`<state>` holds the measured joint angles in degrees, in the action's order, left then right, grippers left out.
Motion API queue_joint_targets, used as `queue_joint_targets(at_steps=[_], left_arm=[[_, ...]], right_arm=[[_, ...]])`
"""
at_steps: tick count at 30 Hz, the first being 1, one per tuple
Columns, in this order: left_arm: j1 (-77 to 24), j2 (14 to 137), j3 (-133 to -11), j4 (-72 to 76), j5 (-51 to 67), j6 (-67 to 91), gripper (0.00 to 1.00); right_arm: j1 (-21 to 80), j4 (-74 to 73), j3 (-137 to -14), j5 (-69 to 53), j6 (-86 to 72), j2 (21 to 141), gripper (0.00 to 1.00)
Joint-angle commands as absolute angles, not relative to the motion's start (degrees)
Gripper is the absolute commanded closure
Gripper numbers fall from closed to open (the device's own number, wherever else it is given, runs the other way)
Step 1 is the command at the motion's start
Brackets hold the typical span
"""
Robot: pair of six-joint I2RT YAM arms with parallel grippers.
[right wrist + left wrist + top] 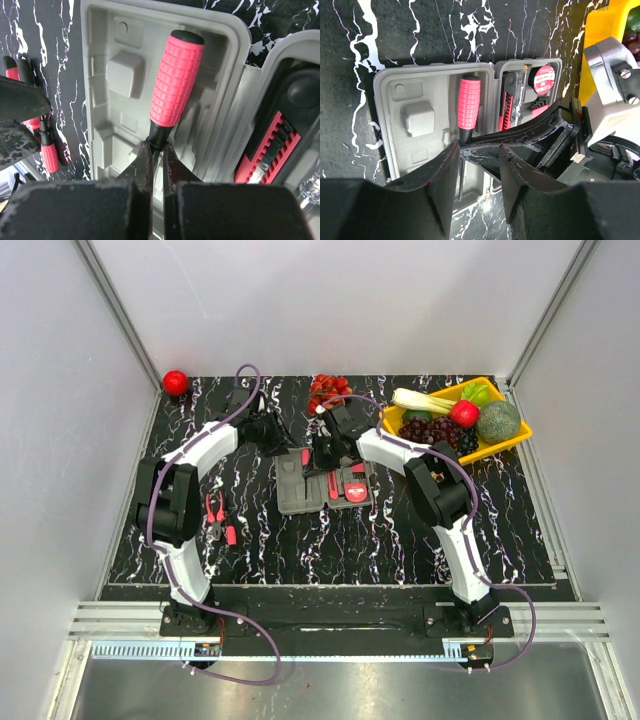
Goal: Pack the tool kit
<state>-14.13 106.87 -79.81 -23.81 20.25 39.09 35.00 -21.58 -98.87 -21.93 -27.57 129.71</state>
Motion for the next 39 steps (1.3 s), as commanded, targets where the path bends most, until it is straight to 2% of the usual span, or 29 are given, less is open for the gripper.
queue_joint_targets(at_steps=[1,4,10,20,28,39], left_arm=[[-14.3,107.7,-80.7,-19.9,18.8,40.7,0.63],[-15.3,109.3,-82.2,-19.6,17.9,40.6,0.69],[-15.9,111.2,-83.2,-19.2,16.7,40.0,0.71],[-16.3,112.7,-84.5,-20.3,16.4,39.1,0.71],[-16.3,112.9,-84.8,-21.0,16.0,38.7,0.71],[-16.4,113.6,-85.3,-21.3,17.2,38.5,0.7]], right_arm=[[35.8,-17.7,-98.2,-19.6,-32.9,130.3,1.0],[36.1,-17.1,-97.8,-18.3,-33.9,130.7,1.0],[36.1,-18.2,-96.7,-16.1,-32.9,129.4,0.99],[36.2,-23.4,-99.1,-10.7,-26.5,127.4,1.0],[36.1,-31.0,-106.1,-12.6,-21.3,127.8,1.0],[36.1,-33.0,-107.3,-12.5,-20.4,131.0,1.0]])
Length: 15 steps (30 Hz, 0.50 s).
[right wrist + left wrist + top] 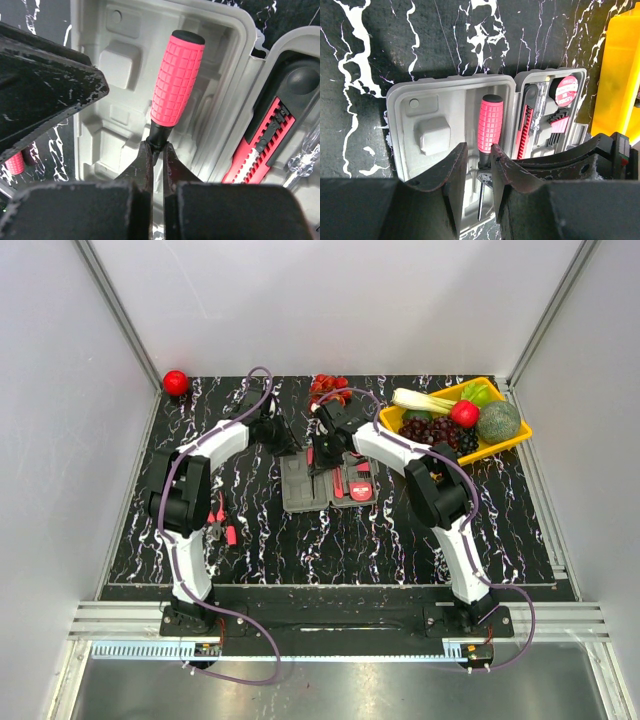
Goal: Pack the tool kit
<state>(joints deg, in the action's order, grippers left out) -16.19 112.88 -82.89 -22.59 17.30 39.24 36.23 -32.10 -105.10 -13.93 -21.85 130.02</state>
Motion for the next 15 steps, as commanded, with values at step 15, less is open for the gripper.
queue_joint_targets(at_steps=[15], left_arm=[[-17.4,115.4,-87.9,-21.5,19.6,38.2,0.64]], right_arm=[[36.1,-32.7,-105.9,-9.3,-20.7,130.6,0.67]])
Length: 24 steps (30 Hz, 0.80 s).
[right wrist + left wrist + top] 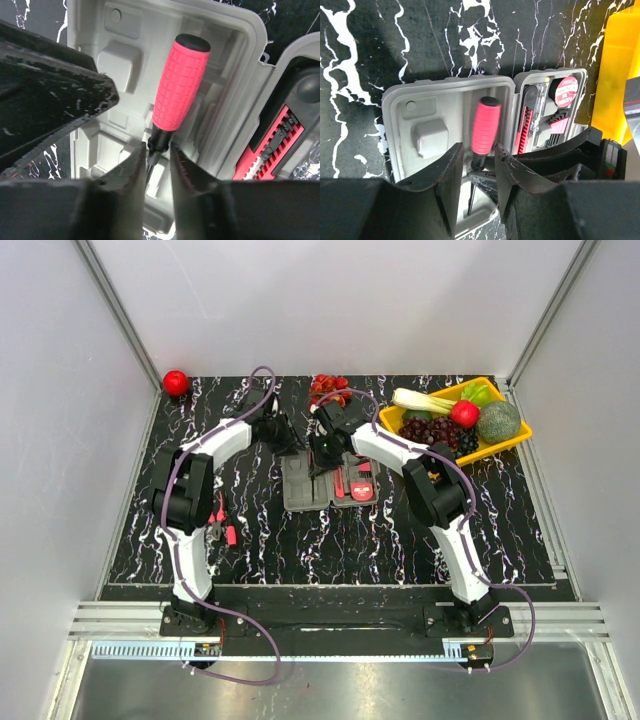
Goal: Pack the tool kit
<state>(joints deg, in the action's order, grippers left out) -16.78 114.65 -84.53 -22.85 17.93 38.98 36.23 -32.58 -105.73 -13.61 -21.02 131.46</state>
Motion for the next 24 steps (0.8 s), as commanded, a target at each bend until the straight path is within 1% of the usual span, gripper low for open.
queue_joint_targets(at_steps=[1,3,6,14,24], left_arm=[[-17.5,115.6,-88.2,-21.5,19.6,38.2,0.64],[-17.7,116.3,-89.0,-21.6,19.9,38.4,0.64],[-17.8,117.8,-90.3,-21.6,20.3,38.8,0.65],[-18.6,119.6,-91.1,-22.3,20.0,38.1,0.67],[-19.6,121.9,-91.8,-23.2,17.7,36.5,0.71]], right_arm=[[36.1,-32.1,-105.4,-9.1,-20.7,129.7,0.64],[36.1,-30.9,-104.4,-9.1,-21.1,128.4,0.61],[36.1,-29.5,-103.1,-8.5,-21.9,126.8,0.6],[36.1,-26.5,-97.5,-9.1,-24.8,122.1,0.71],[36.6,-25.0,-93.5,-13.8,-24.1,118.7,0.76]])
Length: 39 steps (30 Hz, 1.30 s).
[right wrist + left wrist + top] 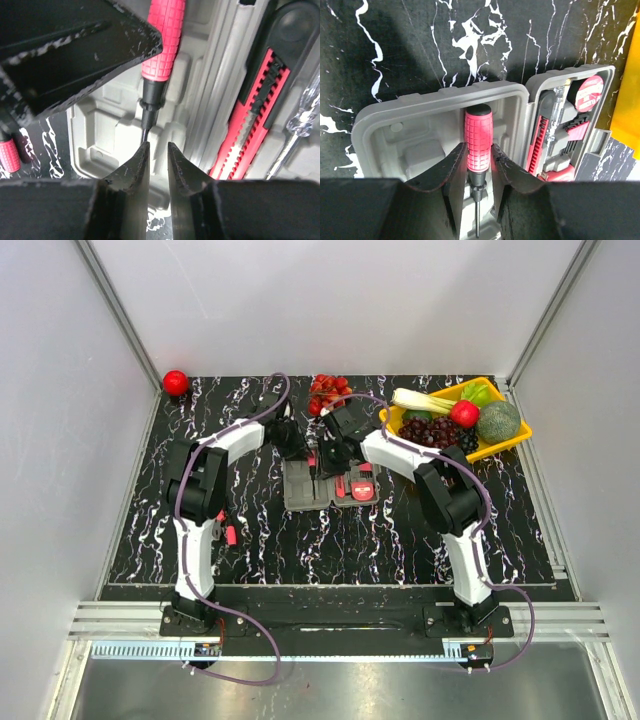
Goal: Pack the tool kit
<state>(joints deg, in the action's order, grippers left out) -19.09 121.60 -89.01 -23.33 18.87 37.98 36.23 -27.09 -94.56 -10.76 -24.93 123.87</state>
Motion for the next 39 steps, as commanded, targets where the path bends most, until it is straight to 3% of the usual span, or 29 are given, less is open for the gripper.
queue_joint_targets(at_steps=[1,14,25,32,39], left_arm=[[-19.7,122.1,-91.8,-23.5,17.3,36.3,0.71],[-20.6,124.9,-94.0,-30.7,14.6,35.9,0.68],[-21.1,124.6,-93.9,-31.1,13.6,35.6,0.79],[-21.2,124.7,-94.1,-31.2,13.6,35.5,0.8],[-21.2,125.0,-94.1,-31.2,13.9,35.5,0.81]], right_arm=[[36.7,-25.0,-93.1,-14.5,-23.5,118.6,0.76],[38.9,-25.8,-89.3,-17.2,-22.3,118.8,0.81],[39.4,-25.7,-89.6,-16.7,-22.2,117.3,0.83],[39.6,-26.3,-90.2,-17.0,-21.8,117.9,0.85],[40.1,-27.1,-89.9,-16.7,-21.4,119.8,0.94]])
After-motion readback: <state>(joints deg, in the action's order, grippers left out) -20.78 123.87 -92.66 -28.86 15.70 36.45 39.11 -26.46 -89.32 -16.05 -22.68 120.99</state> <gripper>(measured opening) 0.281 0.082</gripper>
